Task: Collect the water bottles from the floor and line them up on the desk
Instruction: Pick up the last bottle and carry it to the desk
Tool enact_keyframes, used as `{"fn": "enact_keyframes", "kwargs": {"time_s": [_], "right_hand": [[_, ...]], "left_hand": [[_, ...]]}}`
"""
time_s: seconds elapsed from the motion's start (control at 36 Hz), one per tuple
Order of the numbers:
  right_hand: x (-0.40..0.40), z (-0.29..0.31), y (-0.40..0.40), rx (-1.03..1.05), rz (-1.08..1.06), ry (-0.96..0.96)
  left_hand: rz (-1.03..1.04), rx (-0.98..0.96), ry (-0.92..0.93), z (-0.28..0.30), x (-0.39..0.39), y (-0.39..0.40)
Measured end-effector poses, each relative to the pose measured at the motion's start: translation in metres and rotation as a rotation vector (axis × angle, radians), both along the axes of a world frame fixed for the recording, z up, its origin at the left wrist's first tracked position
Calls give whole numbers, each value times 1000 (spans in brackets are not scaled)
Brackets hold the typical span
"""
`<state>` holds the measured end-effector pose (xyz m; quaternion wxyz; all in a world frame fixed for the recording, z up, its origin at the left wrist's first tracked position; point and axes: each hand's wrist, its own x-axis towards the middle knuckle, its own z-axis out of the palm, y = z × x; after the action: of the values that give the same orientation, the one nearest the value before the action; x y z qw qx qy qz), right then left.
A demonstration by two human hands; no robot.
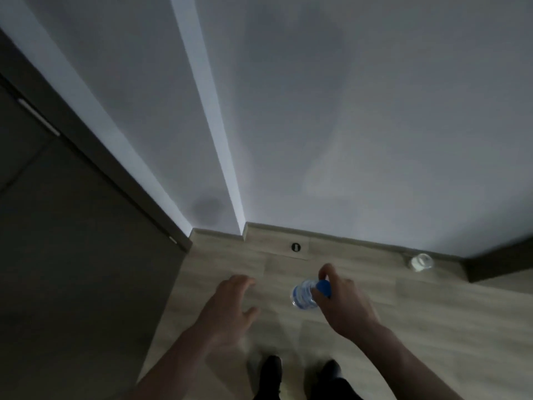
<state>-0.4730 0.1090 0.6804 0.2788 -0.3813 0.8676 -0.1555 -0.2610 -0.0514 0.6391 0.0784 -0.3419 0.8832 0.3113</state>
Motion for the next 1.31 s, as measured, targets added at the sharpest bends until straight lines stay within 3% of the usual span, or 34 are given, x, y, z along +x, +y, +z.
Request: {"fn": "enact_keyframes", "kwargs": {"time_s": [0.33, 0.72, 0.94, 1.31], "right_hand": [[-54, 34, 154, -65, -219, 70], [-155, 80, 422, -70, -360, 255], [-210, 100, 540, -70, -475, 289], [-333, 114, 675, -93, -655, 383]], "left_hand": [[-318, -112, -67, 49, -95, 80], [-583, -160, 109, 115, -280, 323], [-667, -158, 135, 154, -350, 419], [-764, -124, 139, 145, -516, 512]]}}
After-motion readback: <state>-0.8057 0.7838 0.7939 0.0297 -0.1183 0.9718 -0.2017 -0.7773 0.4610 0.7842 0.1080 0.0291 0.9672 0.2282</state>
